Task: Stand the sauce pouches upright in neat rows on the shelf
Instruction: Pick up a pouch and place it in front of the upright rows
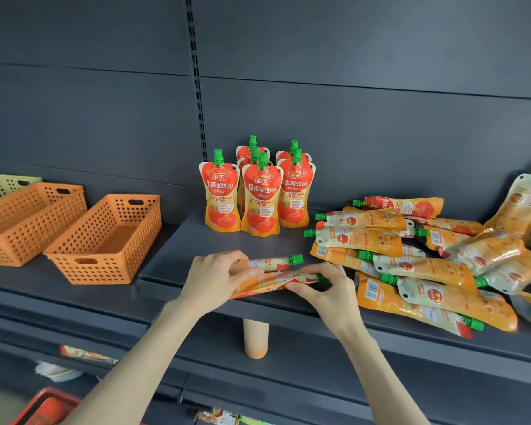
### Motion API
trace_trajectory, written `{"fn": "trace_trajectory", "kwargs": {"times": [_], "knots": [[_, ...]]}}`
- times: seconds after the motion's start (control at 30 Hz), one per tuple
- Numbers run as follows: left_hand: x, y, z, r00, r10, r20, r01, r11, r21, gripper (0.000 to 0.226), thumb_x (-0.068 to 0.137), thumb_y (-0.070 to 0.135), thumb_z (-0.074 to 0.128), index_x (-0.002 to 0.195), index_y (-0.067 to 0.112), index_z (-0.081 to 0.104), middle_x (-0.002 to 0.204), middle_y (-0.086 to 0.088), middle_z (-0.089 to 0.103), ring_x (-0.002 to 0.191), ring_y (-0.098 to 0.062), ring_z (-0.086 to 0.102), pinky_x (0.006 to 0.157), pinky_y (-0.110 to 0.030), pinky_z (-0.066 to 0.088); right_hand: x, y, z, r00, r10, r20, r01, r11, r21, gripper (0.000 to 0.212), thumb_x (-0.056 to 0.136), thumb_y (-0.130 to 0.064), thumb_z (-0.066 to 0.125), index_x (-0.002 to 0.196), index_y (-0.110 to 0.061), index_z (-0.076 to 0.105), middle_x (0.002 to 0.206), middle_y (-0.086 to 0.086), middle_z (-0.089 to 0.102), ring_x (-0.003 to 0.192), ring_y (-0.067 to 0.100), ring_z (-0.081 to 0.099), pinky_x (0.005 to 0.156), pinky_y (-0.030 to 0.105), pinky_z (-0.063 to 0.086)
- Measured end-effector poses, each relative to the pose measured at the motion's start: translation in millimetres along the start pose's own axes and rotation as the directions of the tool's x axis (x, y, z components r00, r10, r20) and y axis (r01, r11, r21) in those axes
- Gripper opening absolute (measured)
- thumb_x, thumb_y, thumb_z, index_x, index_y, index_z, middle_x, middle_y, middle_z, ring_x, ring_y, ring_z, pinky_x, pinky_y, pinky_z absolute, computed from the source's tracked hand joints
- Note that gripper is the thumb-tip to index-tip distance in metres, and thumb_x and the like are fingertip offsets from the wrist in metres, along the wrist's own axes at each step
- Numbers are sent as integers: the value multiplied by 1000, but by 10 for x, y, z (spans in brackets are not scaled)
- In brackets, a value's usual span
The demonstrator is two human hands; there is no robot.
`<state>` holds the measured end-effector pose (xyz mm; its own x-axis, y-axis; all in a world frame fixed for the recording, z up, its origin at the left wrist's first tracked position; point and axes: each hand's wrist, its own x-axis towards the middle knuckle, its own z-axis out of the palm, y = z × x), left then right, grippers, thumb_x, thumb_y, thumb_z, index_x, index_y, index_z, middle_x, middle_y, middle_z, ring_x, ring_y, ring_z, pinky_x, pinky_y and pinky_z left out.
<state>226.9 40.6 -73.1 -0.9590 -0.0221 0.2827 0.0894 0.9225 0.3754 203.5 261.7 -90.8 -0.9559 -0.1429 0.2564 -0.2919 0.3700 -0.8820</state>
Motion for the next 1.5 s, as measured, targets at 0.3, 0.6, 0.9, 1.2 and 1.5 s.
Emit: {"fn": "trace_trajectory", "kwargs": {"times": [0.3,0.6,0.9,1.2,1.5], "knots": [[132,183,-135,988,-145,-58,79,786,-613,48,83,55,38,96,17,64,94,7,69,90,-8,64,73,-22,48,322,-392,-134,972,-167,-164,177,983,45,24,63,-24,85,72,-25,62,86,-11,56,83,1,55,66,10,43],[435,31,0,961,-261,-91,56,506,-861,48,91,47,34,98,10,63,90,-12,69,87,-21,66,72,-29,56,816,-748,79,924,-363,-118,342,924,-170,28,74,-21,77,102,-22,70,100,-11,37,98,4,48,79,30,52],[682,-353,72,982,-181,-62,30,466,-884,43,83,42,51,123,26,51,114,12,64,107,-5,61,82,-17,52,1036,-803,484,933,-325,-151,306,942,-137,83,74,-12,77,137,-40,31,127,-8,40,108,4,46,88,14,46],[583,-739,223,992,-41,123,124,569,-813,62,75,18,77,126,31,44,113,14,65,104,-3,62,77,-19,53,583,-125,822,994,104,-31,-91,958,272,54,77,-14,75,114,-32,40,116,-7,62,108,8,61,86,25,54],[600,-716,169,992,-103,75,121,589,-799,52,78,20,74,115,38,41,108,23,59,95,10,59,67,-6,48,629,-122,826,972,113,-206,-91,989,114,40,76,-12,76,104,-14,48,93,-11,63,78,-10,61,63,9,47]]}}
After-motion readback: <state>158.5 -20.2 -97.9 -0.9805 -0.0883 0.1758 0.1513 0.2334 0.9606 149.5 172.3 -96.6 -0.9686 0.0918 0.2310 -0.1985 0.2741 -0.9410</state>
